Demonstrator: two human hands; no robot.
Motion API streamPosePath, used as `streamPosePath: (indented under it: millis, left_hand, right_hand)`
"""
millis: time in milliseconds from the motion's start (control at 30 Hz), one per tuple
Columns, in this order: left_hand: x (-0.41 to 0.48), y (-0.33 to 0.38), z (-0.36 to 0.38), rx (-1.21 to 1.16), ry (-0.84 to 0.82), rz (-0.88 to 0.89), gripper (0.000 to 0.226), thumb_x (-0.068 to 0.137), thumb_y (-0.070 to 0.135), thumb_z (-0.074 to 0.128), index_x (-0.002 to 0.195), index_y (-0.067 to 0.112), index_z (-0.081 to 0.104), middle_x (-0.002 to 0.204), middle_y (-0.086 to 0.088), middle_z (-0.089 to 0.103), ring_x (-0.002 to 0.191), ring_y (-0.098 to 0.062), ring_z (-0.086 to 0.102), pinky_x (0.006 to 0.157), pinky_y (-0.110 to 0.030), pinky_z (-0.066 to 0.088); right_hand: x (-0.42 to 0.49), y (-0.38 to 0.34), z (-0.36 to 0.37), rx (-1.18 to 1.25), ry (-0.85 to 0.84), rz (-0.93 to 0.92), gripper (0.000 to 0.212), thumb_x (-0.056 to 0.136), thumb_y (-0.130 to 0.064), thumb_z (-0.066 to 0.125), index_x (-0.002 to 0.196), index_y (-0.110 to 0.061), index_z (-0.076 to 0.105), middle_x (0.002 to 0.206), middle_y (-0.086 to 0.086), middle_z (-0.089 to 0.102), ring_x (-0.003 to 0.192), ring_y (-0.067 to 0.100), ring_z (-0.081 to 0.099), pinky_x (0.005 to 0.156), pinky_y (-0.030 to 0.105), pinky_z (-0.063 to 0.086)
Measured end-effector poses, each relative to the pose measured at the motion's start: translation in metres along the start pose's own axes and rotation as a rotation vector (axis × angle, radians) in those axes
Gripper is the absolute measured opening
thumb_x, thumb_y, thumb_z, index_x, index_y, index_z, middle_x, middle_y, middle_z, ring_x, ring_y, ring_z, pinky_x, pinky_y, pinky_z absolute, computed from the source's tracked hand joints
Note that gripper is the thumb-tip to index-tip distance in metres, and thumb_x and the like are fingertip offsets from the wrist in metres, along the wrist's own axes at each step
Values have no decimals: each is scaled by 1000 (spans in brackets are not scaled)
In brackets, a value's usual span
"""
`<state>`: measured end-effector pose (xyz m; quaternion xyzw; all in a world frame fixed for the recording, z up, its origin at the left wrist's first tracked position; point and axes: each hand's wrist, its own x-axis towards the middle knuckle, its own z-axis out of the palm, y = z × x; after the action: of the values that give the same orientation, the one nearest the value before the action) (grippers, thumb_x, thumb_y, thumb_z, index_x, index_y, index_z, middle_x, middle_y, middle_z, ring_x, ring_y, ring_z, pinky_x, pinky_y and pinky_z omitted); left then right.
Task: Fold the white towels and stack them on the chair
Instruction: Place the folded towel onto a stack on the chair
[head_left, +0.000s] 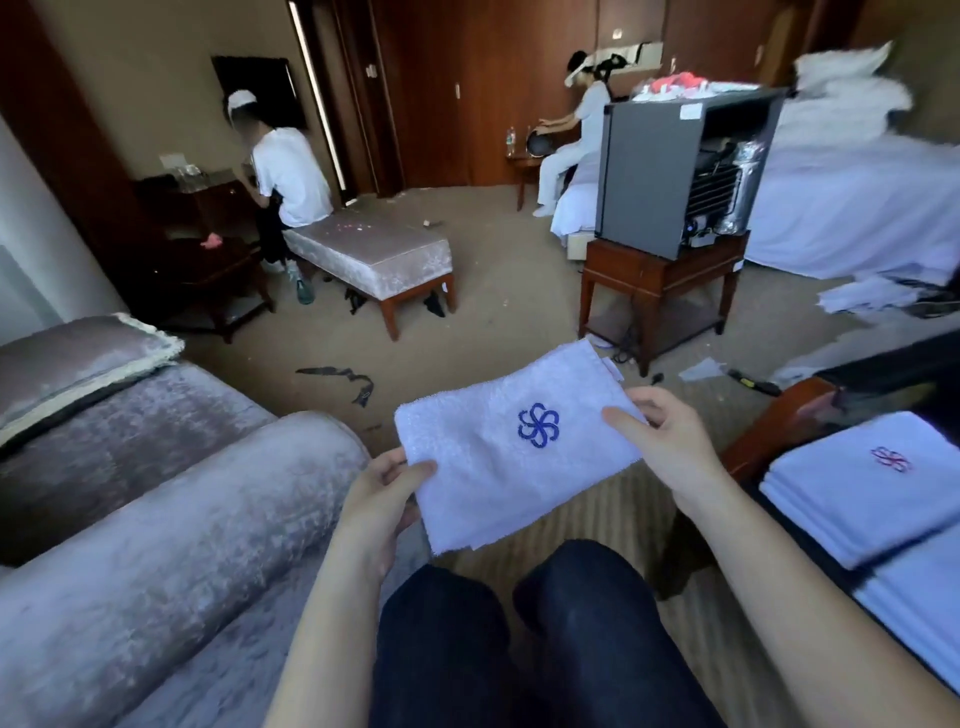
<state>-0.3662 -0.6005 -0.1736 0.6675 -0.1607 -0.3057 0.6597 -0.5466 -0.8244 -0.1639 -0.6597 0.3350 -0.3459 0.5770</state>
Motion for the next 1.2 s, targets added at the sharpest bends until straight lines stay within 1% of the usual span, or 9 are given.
streamPosePath:
  millis: [233,400,533,600,700,833,933,1033,1200]
  left_hand:
    - [3,-5,72,13,-169,14,25,88,19,68,112,16,65,104,-3,74,97,-21,71,86,-41,56]
    - [-1,-10,132,19,-311,-8,28,87,19,70,114,17,65,108,-1,73,100,-20,70,92,-45,55]
    - [-10,-18,181,26,-414,-47,31,86,16,70,117,16,64,112,-1,71,104,-18,68,94,-42,53]
    - [-15,-22,206,39,-465,-62,32,86,15,71,117,17,64,112,2,71,105,-17,68,95,-42,53]
    - [-25,-27,244,48,-542,-72,29,86,12,70,115,15,65,103,8,71,103,-16,68,90,-39,55]
    - [-37,-39,289,77,-643,-99,32,86,11,71,116,14,63,110,0,71,101,-15,68,74,-29,54]
    - [-48,-51,318,97,-715,-129,31,85,9,71,115,14,63,108,-1,72,95,-14,70,68,-25,54]
    - [-58,-62,342,115,-789,-154,27,86,5,69,112,13,64,105,-4,73,93,-14,71,67,-25,56]
    - [-60,-87,376,126,-881,-210,29,85,2,69,112,11,64,106,-2,73,95,-14,71,69,-26,57]
  right_hand:
    - [-30,6,-76,-9,193,9,20,84,-20,74,102,-14,66,100,4,71,93,20,67,82,39,53]
    - [-59,5,-137,-40,319,60,15,86,-20,70,100,-22,65,103,4,70,99,22,66,89,40,53]
    - [-89,8,-186,6,372,122,27,85,-19,71,110,-24,62,104,-2,71,96,14,67,81,28,53]
    - [-106,10,-209,32,387,129,33,83,-13,72,113,-23,62,106,-2,71,97,13,68,84,29,53]
    - [-128,15,-241,47,445,136,39,83,-4,69,119,-19,61,110,3,71,100,17,68,86,30,53]
    - [-155,24,-281,-16,516,121,41,85,-1,66,121,-19,63,108,1,72,100,17,68,76,22,52]
    - [-173,36,-308,-24,611,156,41,84,-1,67,121,-21,63,107,1,72,99,16,68,77,23,51]
    - [-185,48,-331,-34,721,204,43,82,-2,70,120,-19,60,108,3,72,100,20,68,86,33,53]
    - [-190,68,-363,-112,789,261,38,81,1,70,115,-15,60,103,4,72,97,24,68,82,35,55]
